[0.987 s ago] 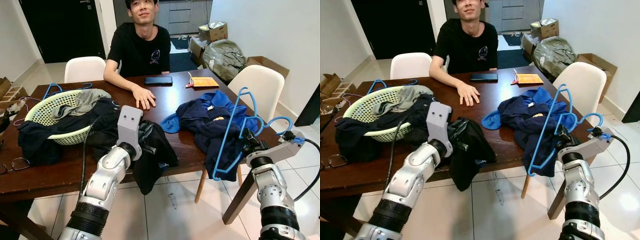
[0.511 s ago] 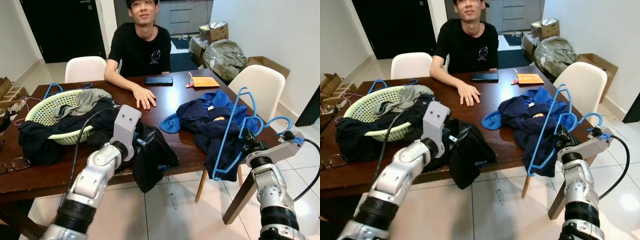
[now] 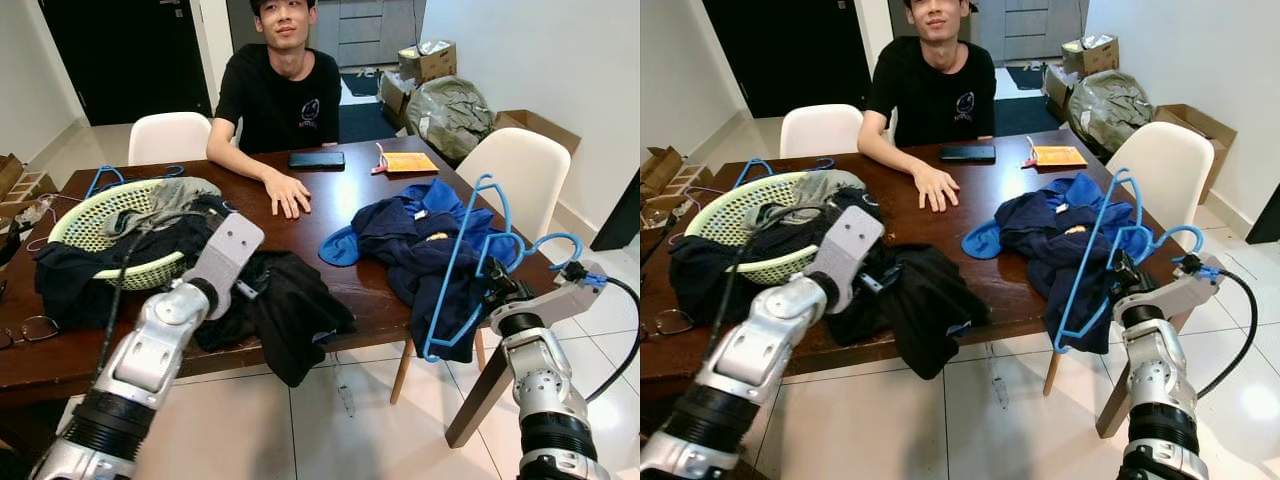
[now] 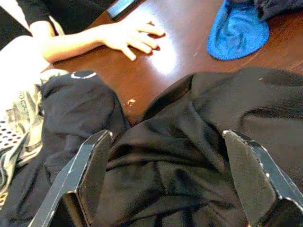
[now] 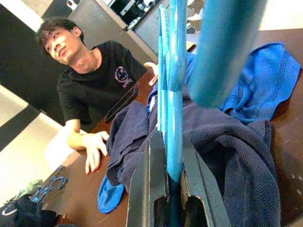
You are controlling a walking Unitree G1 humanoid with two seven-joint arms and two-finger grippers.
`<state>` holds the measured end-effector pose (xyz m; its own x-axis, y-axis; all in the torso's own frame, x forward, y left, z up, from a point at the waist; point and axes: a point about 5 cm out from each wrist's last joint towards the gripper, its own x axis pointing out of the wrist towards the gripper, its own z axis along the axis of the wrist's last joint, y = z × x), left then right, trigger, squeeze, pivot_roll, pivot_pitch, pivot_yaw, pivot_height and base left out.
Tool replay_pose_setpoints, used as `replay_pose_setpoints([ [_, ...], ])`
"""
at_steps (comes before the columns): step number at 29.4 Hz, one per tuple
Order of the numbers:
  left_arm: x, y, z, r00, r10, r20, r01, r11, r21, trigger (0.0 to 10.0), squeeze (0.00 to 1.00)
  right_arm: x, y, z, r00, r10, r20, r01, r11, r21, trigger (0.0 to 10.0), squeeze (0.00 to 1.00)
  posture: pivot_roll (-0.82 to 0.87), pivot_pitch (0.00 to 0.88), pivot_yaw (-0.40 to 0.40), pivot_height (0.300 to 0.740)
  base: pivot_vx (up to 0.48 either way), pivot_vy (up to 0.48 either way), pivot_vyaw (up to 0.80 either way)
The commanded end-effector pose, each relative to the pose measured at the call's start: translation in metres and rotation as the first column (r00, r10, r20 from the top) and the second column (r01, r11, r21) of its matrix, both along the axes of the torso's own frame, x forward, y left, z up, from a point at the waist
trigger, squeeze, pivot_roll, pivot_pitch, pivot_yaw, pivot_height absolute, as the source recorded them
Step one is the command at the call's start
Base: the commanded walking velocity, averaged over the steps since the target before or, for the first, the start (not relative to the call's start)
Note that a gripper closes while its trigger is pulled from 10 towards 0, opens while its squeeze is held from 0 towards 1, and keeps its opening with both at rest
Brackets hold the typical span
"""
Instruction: Hang hanger
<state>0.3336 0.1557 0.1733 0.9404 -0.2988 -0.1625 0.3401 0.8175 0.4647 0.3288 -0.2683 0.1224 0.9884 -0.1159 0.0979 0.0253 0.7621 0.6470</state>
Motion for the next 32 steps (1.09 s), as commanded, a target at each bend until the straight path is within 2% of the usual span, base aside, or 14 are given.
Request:
replay_pose_setpoints([
  [1,-0.002,0.002,0.001,1.0,-0.01,-0.022,0.01,1.0,0.001,10.0,1.0,0.0,0.004,-0.003,1.0,0.009,-0.014,-0.009,1.0,-0.003,10.0,0.0,0.0,0.0,0.03,0.74,0.0,0.0,0.0],
  [4,-0.002,0.002,0.001,1.0,-0.01,-0.022,0.01,1.0,0.001,10.0,1.0,0.0,0.004,-0.003,1.0,0.009,-0.014,-0.009,1.0,-0.003,10.0,0.0,0.0,0.0,0.03,0.74,0.0,0.0,0.0],
  [7,-0.007,-0.003,0.015,0.995,-0.094,-0.039,0.084,0.975,-0.206,10.0,1.0,0.001,0.003,-0.003,1.0,0.01,-0.015,-0.01,1.0,-0.002,10.0,0.0,0.0,0.0,0.027,0.74,0.0,0.0,0.0],
  [9,-0.007,-0.003,0.015,0.995,-0.094,-0.039,0.084,0.975,-0.206,10.0,1.0,0.001,0.003,-0.003,1.0,0.01,-0.015,-0.01,1.0,-0.002,10.0,0.0,0.0,0.0,0.027,0.74,0.0,0.0,0.0],
  [10,-0.007,-0.001,0.022,0.994,-0.109,-0.029,0.097,0.96,-0.264,10.0,1.0,0.001,0.003,-0.003,1.0,0.01,-0.015,-0.01,1.0,-0.001,10.0,0.0,0.0,0.0,0.027,0.74,0.0,0.0,0.0],
  [15,-0.006,0.007,0.032,0.995,-0.1,-0.007,0.094,0.953,-0.287,10.0,1.0,0.0,0.003,-0.003,1.0,0.009,-0.015,-0.009,1.0,0.0,10.0,0.0,0.0,0.0,0.029,0.74,0.0,0.0,0.0],
  [23,0.001,0.021,0.02,0.994,0.092,-0.054,-0.104,0.939,-0.327,10.0,1.0,0.001,0.003,-0.002,1.0,0.01,-0.015,-0.01,1.0,-0.002,10.0,0.0,0.0,0.0,0.028,0.74,0.0,0.0,0.0],
  [24,-0.001,0.014,0.019,0.994,0.083,-0.068,-0.104,0.899,-0.426,10.0,0.81,0.0,0.002,-0.002,1.0,0.01,-0.015,-0.01,1.0,-0.001,10.0,0.0,0.0,0.0,0.029,0.74,0.0,0.0,0.0],
  [25,-0.001,0.014,0.019,0.994,0.083,-0.068,-0.104,0.899,-0.426,10.0,0.81,0.0,0.002,-0.002,1.0,0.01,-0.015,-0.01,1.0,-0.001,10.0,0.0,0.0,0.0,0.029,0.74,0.0,0.0,0.0],
  [26,-0.006,-0.004,0.029,0.998,-0.054,-0.01,0.04,0.842,-0.537,10.0,0.15,0.0,0.002,-0.002,1.0,0.01,-0.016,-0.01,1.0,-0.001,10.0,0.0,0.0,0.0,0.029,0.74,0.0,0.0,0.0],
  [27,-0.013,-0.019,0.047,0.981,-0.173,0.091,0.189,0.73,-0.657,10.0,0.0,0.001,0.002,-0.002,1.0,0.011,-0.016,-0.011,1.0,-0.001,10.0,0.0,0.0,0.0,0.028,0.74,0.0,0.0,0.0],
  [28,-0.013,-0.019,0.047,0.981,-0.173,0.091,0.189,0.73,-0.657,10.0,0.0,0.001,0.002,-0.002,1.0,0.011,-0.016,-0.011,1.0,-0.001,10.0,0.0,0.0,0.0,0.028,0.74,0.0,0.0,0.0],
  [29,-0.019,-0.027,0.063,0.956,-0.226,0.188,0.291,0.647,-0.705,10.0,0.0,0.001,0.003,-0.002,1.0,0.012,-0.017,-0.012,1.0,-0.002,10.0,0.0,-0.01,0.0,0.03,0.74,0.0,0.0,0.0],
  [32,-0.021,-0.029,0.074,0.942,-0.233,0.244,0.337,0.623,-0.706,10.0,0.0,0.001,0.003,-0.002,1.0,0.012,-0.016,-0.012,1.0,-0.002,10.0,0.0,0.0,0.0,0.029,0.74,0.0,0.0,0.0],
])
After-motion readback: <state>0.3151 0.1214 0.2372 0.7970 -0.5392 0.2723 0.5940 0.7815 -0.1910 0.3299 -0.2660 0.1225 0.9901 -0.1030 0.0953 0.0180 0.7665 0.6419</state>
